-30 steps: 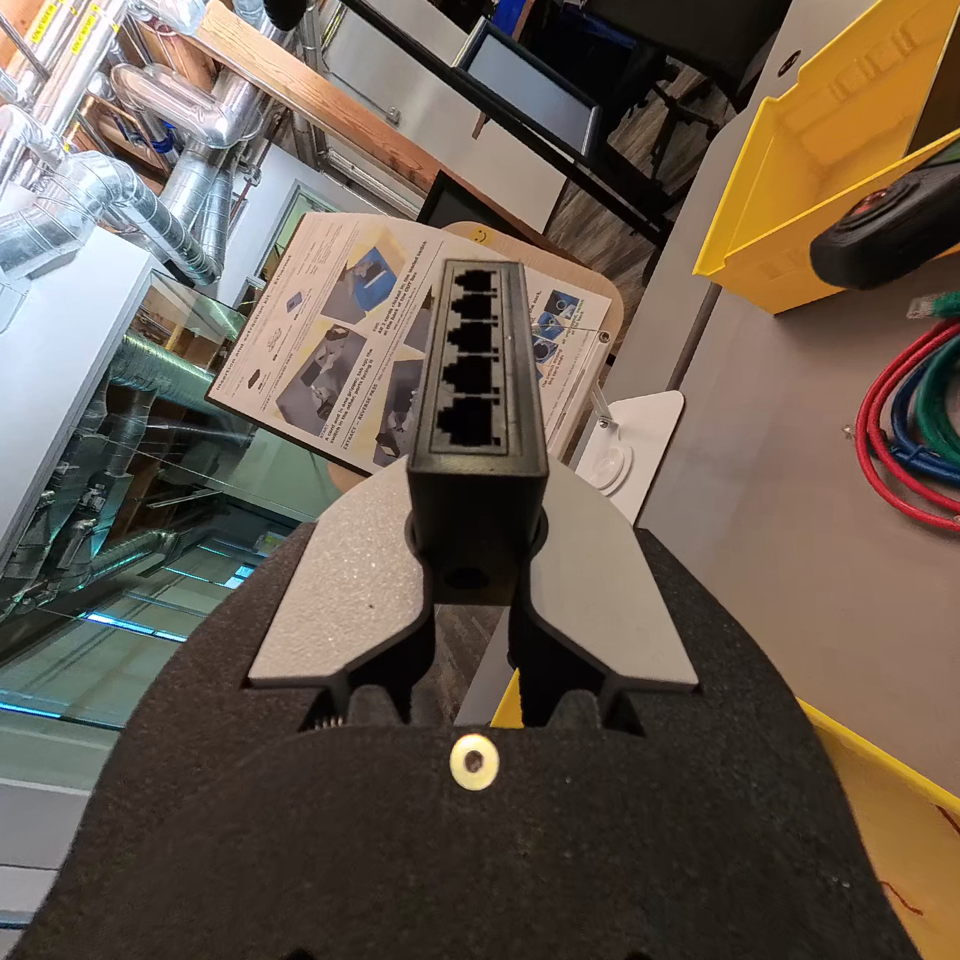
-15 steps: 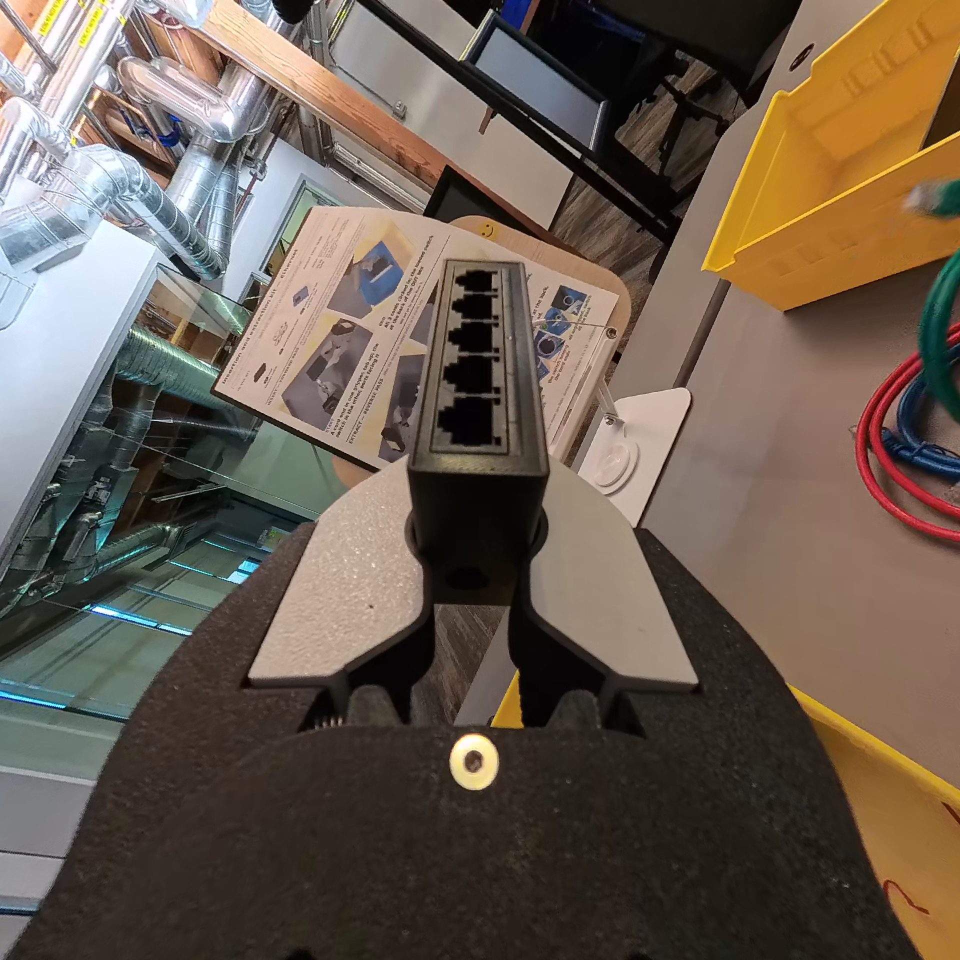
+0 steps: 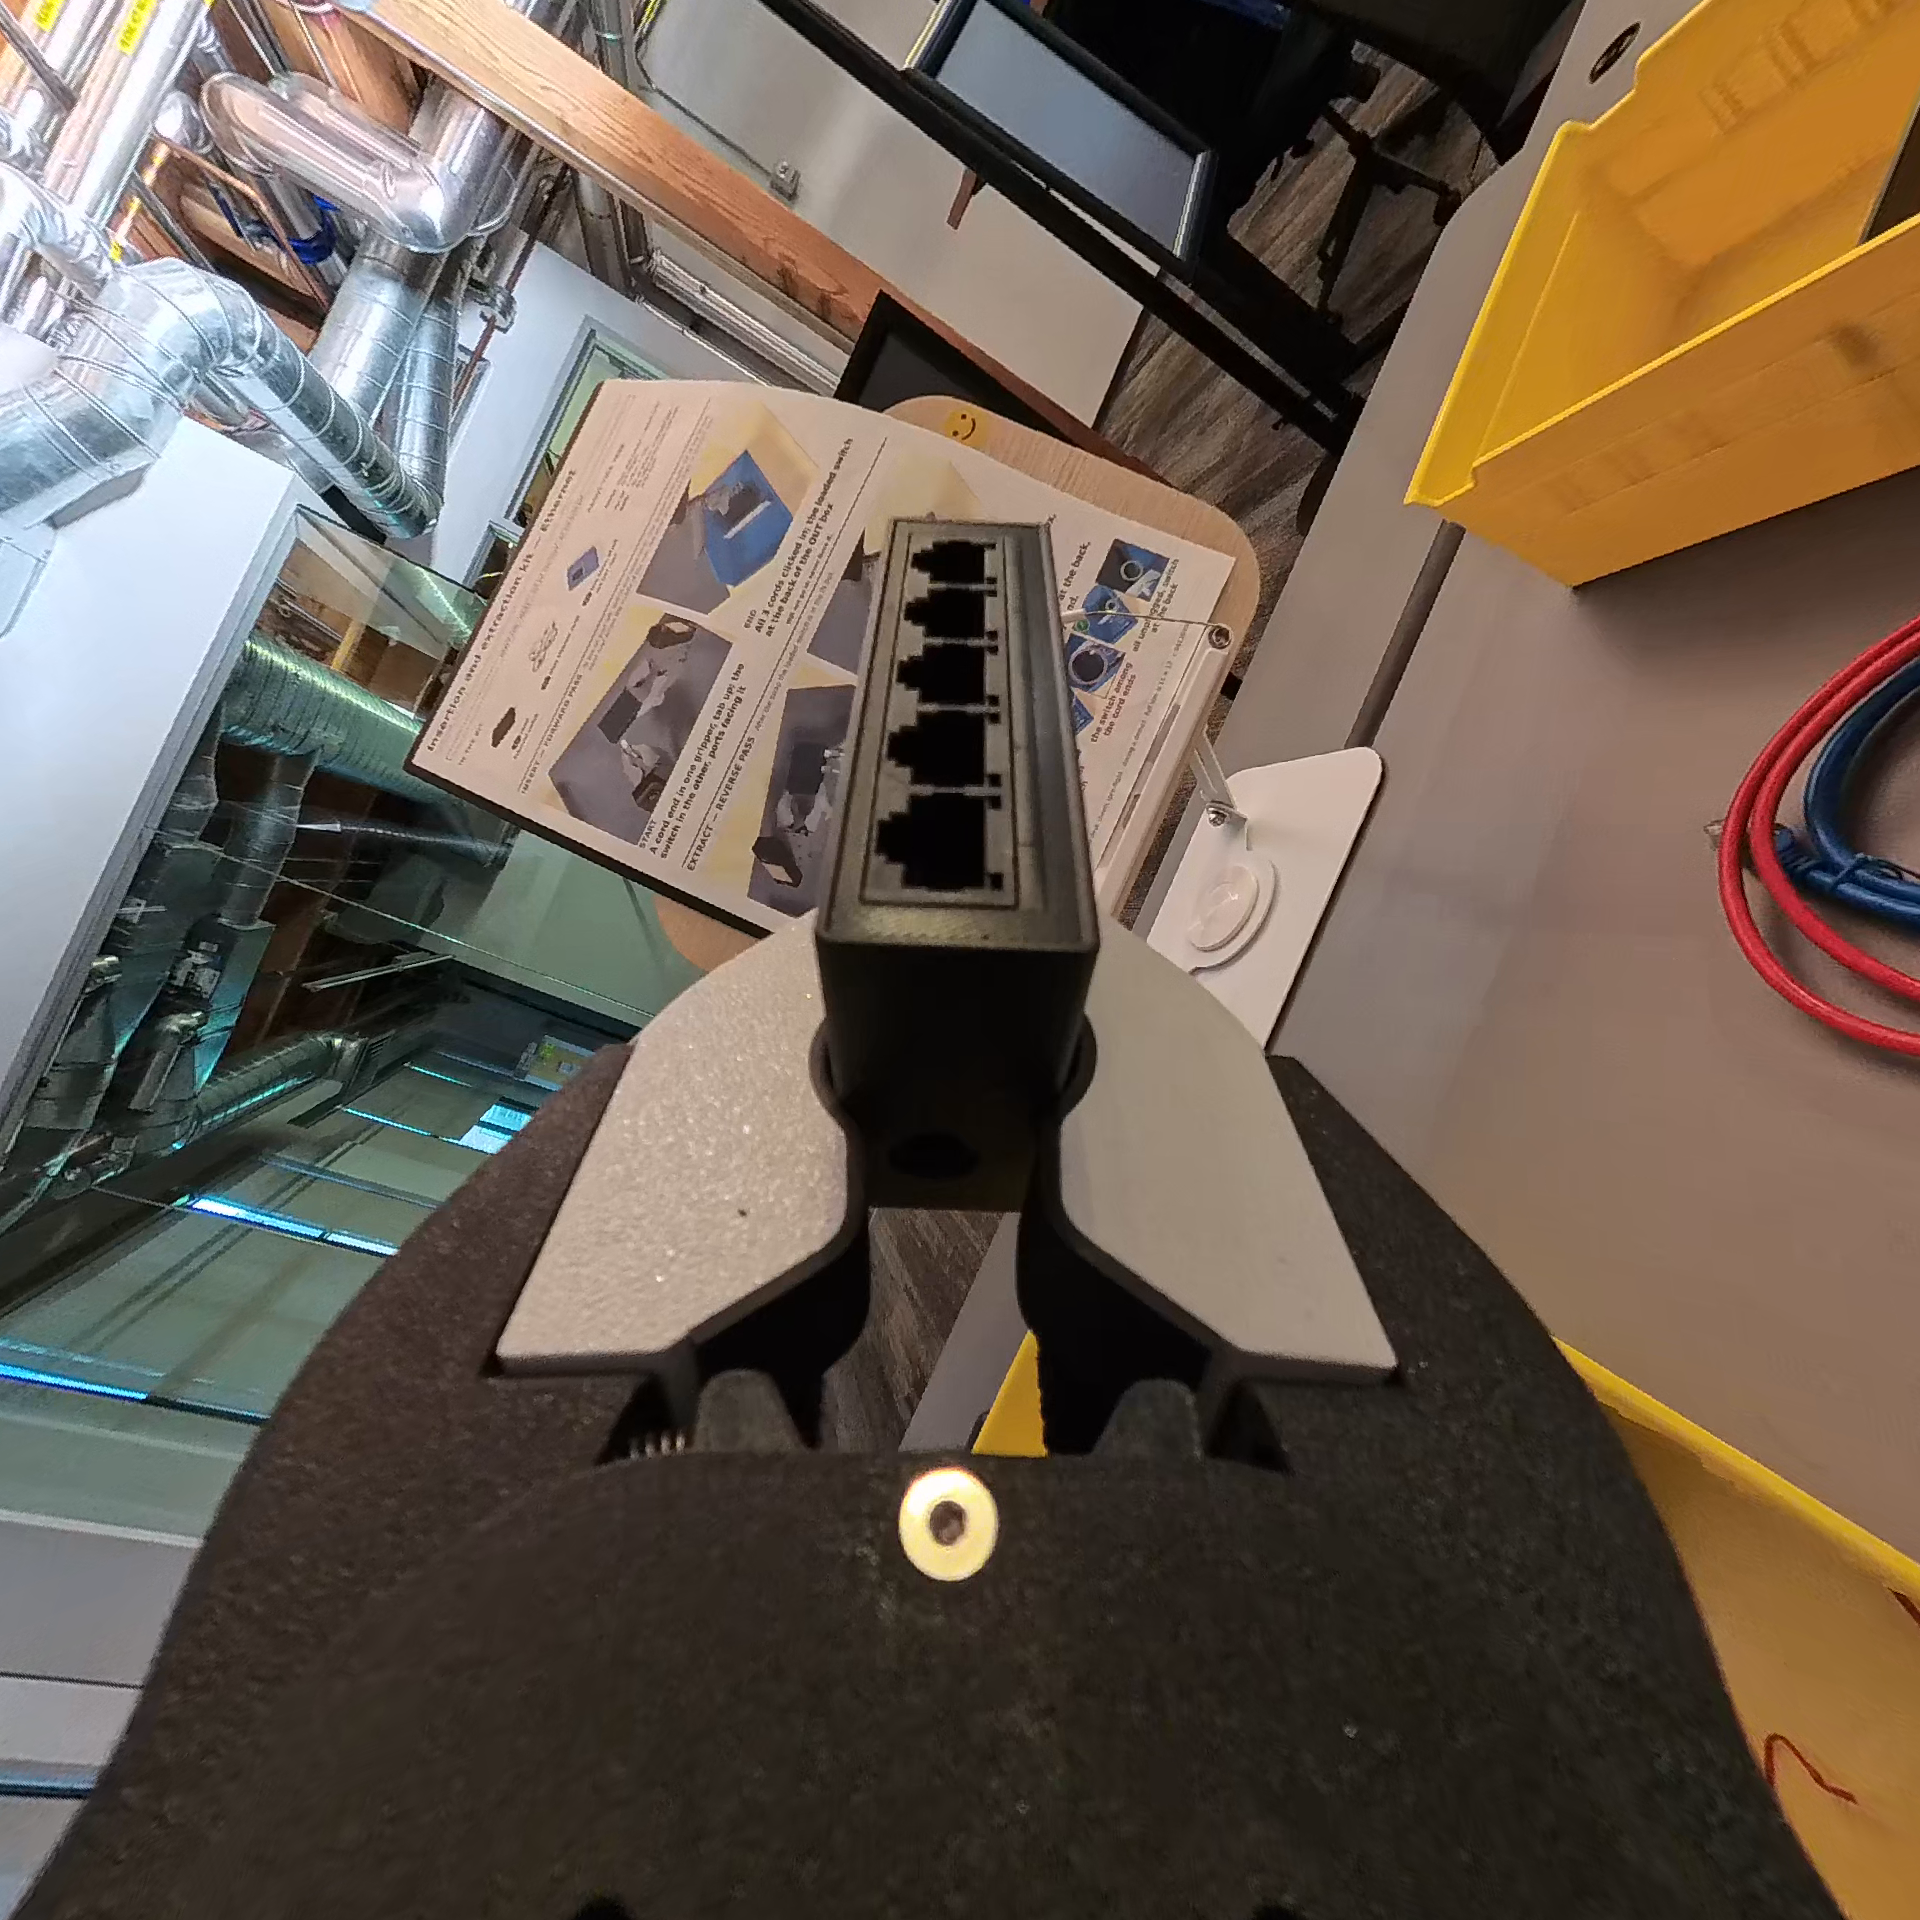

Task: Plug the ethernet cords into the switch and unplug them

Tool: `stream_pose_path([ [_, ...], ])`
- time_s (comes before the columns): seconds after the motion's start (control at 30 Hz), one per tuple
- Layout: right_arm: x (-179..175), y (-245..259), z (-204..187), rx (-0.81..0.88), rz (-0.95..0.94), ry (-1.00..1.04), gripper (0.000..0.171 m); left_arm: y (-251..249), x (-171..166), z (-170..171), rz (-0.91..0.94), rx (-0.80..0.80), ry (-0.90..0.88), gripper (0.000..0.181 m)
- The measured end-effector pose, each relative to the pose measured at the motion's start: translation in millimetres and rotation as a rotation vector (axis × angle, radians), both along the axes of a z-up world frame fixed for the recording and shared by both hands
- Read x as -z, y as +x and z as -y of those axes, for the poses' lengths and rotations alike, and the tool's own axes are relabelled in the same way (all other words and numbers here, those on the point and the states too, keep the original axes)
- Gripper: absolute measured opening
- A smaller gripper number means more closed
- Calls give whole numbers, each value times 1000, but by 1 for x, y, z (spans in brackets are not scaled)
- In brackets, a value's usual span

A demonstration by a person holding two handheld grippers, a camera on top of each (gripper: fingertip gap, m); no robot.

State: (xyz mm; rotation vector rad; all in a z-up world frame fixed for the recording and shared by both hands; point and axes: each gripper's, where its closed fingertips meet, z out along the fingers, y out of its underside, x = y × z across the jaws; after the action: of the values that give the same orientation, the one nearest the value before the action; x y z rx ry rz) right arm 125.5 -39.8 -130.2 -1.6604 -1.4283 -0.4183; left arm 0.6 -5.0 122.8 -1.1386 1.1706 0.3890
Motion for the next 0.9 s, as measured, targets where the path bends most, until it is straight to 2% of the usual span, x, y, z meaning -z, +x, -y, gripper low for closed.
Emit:
stream_pose_path([
  [0.17,5,-1,3,-23,-120,-135,28,2,2,-1,-7,0,-4,30],
  [0.5,0,2,-15,53,-168,-137,29,5,5,-2,-31,-9,-2,30],
  [0.67,6,-4,-17,81,-237,-241,35,5,5,-2,-29,-8,-1,30],
  [0.8,13,-8,-20,84,-230,-298,24,6,5,0,-33,-3,2,30],
  [0.9,14,-9,-21,97,-254,-326,23,6,4,1,-31,1,4,30],
])
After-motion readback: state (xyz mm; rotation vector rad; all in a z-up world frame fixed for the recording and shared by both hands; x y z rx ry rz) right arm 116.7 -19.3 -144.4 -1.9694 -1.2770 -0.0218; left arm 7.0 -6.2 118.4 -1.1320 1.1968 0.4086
